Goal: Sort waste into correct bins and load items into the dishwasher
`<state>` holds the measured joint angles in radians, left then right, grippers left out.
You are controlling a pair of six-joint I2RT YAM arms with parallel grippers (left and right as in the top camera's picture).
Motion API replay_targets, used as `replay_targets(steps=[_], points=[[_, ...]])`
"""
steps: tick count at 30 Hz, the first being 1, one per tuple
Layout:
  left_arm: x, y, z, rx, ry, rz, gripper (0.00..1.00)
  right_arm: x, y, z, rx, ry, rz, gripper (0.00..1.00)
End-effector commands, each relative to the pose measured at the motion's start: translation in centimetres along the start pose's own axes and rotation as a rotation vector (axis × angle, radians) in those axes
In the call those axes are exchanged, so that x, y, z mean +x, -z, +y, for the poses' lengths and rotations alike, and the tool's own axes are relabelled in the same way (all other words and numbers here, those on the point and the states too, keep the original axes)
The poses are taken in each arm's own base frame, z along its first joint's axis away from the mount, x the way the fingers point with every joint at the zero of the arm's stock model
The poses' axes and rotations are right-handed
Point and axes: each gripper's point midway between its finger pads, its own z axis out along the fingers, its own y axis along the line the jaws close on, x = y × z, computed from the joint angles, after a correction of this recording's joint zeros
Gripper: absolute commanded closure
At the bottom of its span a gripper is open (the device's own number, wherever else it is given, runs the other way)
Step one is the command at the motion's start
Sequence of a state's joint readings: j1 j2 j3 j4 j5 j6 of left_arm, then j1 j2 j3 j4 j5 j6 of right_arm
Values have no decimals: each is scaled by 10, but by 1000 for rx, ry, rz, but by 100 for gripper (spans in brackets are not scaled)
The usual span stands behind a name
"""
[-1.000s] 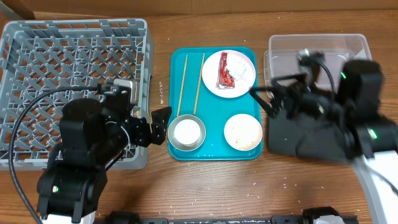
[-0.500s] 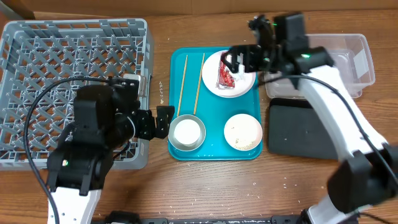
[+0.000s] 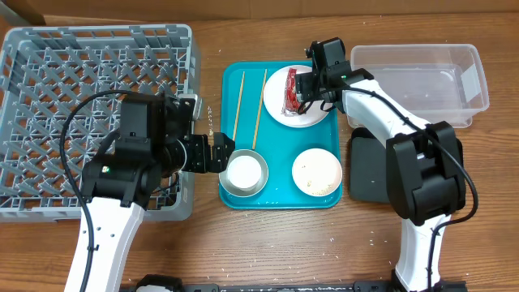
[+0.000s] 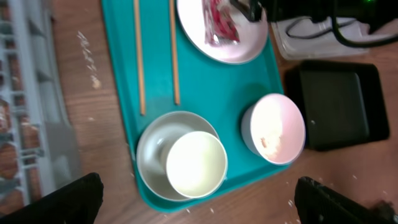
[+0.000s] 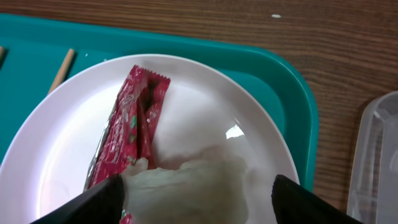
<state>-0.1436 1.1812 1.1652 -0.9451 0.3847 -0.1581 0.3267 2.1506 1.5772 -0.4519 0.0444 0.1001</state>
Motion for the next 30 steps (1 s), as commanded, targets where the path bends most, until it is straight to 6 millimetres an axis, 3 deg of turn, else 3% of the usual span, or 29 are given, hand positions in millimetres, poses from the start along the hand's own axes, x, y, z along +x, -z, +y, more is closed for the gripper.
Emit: replay_targets(steps=[1, 2, 6, 11, 16, 19, 23, 30], points=[[-3, 9, -28, 145, -42, -4, 0, -2, -10, -7, 33, 1, -13, 31], [-4, 13, -37, 190, -79, -15, 0, 0, -14, -7, 34, 1, -8, 40], [-10, 45, -63, 273, -192, -105, 0, 4, -20, -7, 34, 1, 4, 96], [-18, 109, -90, 288, -302, -299, 0, -21, 17, 8, -38, 0, -38, 96], [-15, 182, -108, 232, -416, -530, 0, -64, 94, 24, -126, -3, -162, 96], [-9, 207, -108, 182, -435, -618, 0, -76, 132, 20, -127, -8, -213, 96], [5, 226, -113, 181, -459, -675, 0, -78, 155, -15, -31, -50, -220, 96], [17, 221, -109, 178, -441, -635, 0, -57, 140, -105, 154, -170, -134, 96]])
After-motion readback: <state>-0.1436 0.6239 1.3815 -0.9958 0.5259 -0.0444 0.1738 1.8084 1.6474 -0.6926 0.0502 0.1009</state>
